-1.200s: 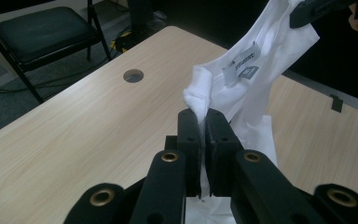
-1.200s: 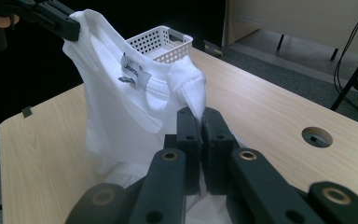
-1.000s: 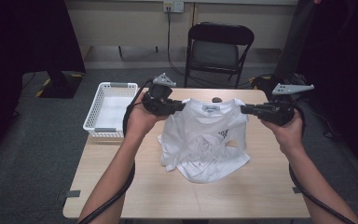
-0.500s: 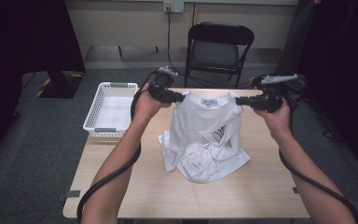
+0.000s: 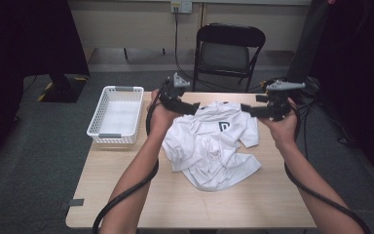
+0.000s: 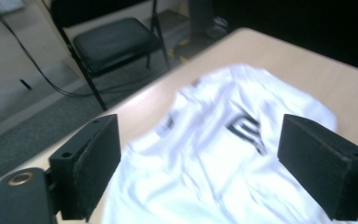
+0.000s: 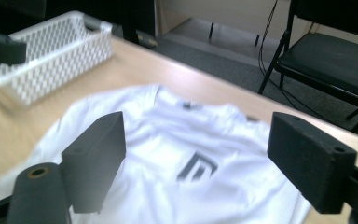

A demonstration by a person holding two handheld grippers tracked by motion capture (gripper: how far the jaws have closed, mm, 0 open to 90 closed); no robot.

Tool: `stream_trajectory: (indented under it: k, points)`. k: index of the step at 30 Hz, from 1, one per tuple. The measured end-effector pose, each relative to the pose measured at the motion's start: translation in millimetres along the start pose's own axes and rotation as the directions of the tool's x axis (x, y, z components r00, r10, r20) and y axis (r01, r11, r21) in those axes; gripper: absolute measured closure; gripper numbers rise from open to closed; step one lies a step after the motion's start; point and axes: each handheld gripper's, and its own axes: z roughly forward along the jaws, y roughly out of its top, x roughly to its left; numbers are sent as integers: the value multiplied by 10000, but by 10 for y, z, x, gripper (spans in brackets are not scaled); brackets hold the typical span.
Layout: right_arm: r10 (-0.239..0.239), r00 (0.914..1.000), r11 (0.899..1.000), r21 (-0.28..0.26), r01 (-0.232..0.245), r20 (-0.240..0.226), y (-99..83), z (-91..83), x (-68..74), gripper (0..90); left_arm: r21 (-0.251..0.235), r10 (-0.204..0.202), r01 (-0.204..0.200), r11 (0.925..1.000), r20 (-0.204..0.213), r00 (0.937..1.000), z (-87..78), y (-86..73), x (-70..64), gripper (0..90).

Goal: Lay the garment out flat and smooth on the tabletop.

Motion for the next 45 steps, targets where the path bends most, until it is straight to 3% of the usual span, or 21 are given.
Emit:
stream_trajectory:
  k: [2,6,12,17,22,31,33,36,45]
  points:
    - [-172,9998,9996,241,175,-115,-184,-36,109,158,67,55,-56,10000,202,9998,-26,-132,-106,123]
    - [-28,9994,9979,649,49,-331,-533,-54,258,123,162,129,-138,9998,569,9983,-52,-385,-307,120]
    - [-15,9976,9946,1038,87,-695,-1014,-44,439,106,549,252,-310,9980,1039,9943,21,-763,-567,116]
    - [-20,9956,9851,1708,180,-933,-1373,43,539,105,1041,315,-464,9935,1403,9896,138,-1108,-748,116]
    - [-180,9954,9698,2405,403,-944,-1635,127,599,107,1560,396,-626,9858,1463,9884,248,-1354,-822,116]
    - [-701,9955,9474,3081,865,-641,-1805,203,632,115,2009,667,-946,9750,1412,9877,301,-1544,-819,117]
    - [-675,9954,9513,2963,848,-680,-1825,202,627,120,2163,754,-1063,9705,1461,9864,313,-1577,-808,116]
    - [-696,9953,9508,2975,867,-677,-1824,202,617,118,2161,730,-1043,9708,1480,9863,336,-1621,-807,113]
    - [-639,9950,9547,2858,834,-768,-1833,194,591,132,1661,719,-993,9811,1634,9839,349,-1700,-785,89]
